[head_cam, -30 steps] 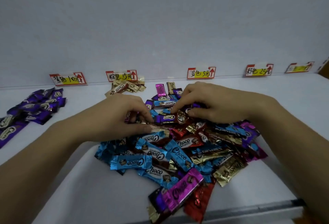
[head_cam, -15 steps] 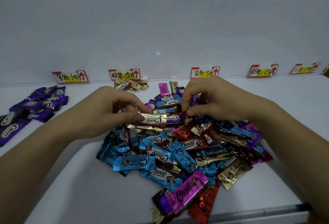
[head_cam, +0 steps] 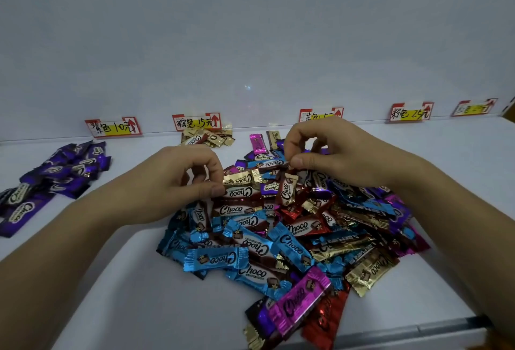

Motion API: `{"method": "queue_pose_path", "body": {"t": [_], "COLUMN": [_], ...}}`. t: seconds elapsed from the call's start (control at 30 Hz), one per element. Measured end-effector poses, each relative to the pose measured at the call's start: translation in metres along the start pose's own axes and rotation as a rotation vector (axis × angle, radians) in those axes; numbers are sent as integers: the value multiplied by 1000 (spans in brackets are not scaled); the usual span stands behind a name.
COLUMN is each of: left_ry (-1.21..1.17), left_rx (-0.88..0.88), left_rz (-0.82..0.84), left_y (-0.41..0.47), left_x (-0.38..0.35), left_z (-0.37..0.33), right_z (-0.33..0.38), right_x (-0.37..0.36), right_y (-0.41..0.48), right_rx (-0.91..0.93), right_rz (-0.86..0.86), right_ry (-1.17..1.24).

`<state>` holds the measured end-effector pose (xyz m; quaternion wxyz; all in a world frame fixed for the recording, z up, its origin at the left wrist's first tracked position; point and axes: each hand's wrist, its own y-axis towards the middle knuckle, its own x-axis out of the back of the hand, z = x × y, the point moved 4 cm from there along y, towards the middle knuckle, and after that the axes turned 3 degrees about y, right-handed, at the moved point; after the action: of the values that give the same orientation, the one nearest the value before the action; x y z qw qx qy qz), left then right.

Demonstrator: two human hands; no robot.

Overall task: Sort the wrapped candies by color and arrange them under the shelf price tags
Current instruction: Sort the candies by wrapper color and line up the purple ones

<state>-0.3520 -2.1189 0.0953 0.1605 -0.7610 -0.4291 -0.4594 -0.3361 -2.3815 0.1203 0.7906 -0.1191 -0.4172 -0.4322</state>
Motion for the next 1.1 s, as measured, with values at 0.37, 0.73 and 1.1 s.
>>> {"method": "queue_pose_path", "body": {"t": [0.37,0.73,1.1], "left_ry": [-137,9,162], "left_rx": [61,587,655], "left_rz": [-45,-510,-516], "left_y": [-2,-9,5], "left_x": [15,37,25], "left_z": [9,92,89], "right_z": [-2,8,-8], "right_x": [-2,-27,-67], "right_y": [8,118,139], "right_rx": [-253,-568,-710], "right_rz": [-235,-140,-169], "right_ry": [593,523,492]}}
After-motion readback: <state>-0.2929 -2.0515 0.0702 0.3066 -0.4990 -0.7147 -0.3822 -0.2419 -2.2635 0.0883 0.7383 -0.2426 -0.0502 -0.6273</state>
